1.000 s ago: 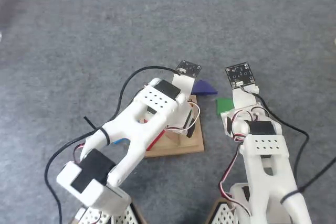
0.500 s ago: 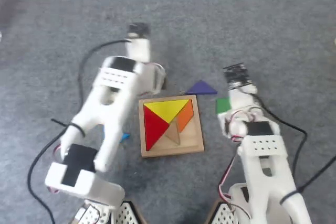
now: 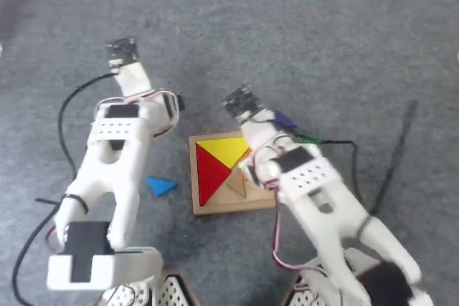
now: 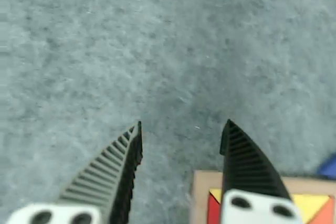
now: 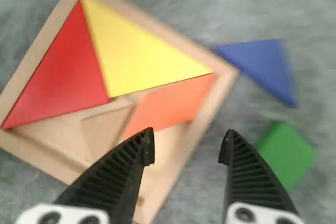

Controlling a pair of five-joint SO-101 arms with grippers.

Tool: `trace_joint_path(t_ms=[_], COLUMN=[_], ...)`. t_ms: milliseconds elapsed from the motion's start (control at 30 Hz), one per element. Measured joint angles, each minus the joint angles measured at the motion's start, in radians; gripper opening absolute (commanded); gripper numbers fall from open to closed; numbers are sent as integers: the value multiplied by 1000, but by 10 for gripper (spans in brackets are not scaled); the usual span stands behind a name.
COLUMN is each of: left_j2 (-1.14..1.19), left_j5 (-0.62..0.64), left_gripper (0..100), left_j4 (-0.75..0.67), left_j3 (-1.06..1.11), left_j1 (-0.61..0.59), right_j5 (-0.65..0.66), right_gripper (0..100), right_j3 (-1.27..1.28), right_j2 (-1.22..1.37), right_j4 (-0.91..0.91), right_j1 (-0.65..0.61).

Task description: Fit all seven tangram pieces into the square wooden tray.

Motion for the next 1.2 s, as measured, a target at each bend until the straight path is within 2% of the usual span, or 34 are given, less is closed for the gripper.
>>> trace_joint_path(t_ms=[167,433,800,1200], left_j2=[-18,-18,-18,-18], left_j5=[0,0,-3,-3], left_gripper=[239,239,239,239], left_j4=[-20,-20,-20,-20], left_j3=[0,0,0,0], left_j1=[-60,-60,-60,-60], right_j5=[-6,-40,-41,-18], right_gripper=[211,212,210,210], right_j3=[0,-2,-44,-153], right_j2=[75,86,198,301], right_j4=[-15,-17,-68,-75], right_j1=[-43,-133,-127,-25])
